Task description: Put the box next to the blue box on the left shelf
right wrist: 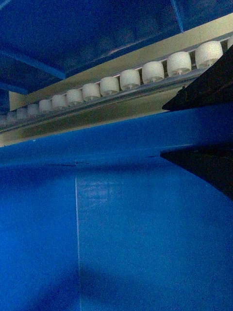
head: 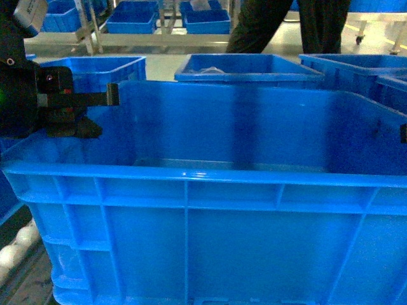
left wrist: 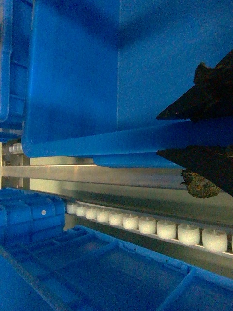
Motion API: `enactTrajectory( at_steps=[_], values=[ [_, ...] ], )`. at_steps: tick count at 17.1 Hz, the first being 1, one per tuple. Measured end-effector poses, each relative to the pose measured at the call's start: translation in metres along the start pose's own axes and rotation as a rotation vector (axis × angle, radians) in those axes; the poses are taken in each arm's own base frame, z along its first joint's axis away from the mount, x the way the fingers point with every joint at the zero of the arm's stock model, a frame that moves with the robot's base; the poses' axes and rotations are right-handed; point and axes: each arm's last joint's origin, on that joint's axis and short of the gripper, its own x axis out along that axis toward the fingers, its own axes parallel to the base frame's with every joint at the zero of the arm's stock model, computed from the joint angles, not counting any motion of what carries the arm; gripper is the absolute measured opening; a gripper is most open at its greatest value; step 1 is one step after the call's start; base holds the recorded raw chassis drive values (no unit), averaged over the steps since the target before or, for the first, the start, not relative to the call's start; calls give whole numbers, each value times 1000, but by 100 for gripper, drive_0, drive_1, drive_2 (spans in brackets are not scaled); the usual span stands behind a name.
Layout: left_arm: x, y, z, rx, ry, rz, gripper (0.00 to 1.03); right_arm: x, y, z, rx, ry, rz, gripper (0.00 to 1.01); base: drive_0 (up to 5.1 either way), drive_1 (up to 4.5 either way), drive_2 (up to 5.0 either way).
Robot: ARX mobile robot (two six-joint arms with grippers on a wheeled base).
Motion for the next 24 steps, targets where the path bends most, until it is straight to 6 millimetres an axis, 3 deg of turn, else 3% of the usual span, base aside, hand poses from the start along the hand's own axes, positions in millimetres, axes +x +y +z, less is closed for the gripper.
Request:
enactTrajectory(
  at_steps=[6,9,11,13,14,21,22,24],
  values=[
    [3,-5,-7,-14,28,4,12,1,-2,2,-24,-15,-21,16,0,0,0],
    [2,-7,1,-30,-78,-50,44,-12,7,24,31,-220,72,49,0,0,0],
    [-11,-11,22,-59,-210,-136,66,-30,13,42,57,-385,128,71,0,0,0],
    [-23,-11,42,-77,-302,-155,90,-35,11,50,88,-471,105,94,0,0,0],
    [-24,-9,44,-77,-305,-150,100,-37,10,50,99,-478,91,99,0,0,0],
    [-26,-10,44,-46,-345,-105,95,-39,10,52,95,-517,102,96,0,0,0],
    [-35,-2,38,-32,-430,17,83,-45,5,43,51,-613,143,84,0,0,0],
    [-62,30,5,-4,-447,125,54,-62,-8,3,-8,-643,127,54,0,0,0]
  ],
)
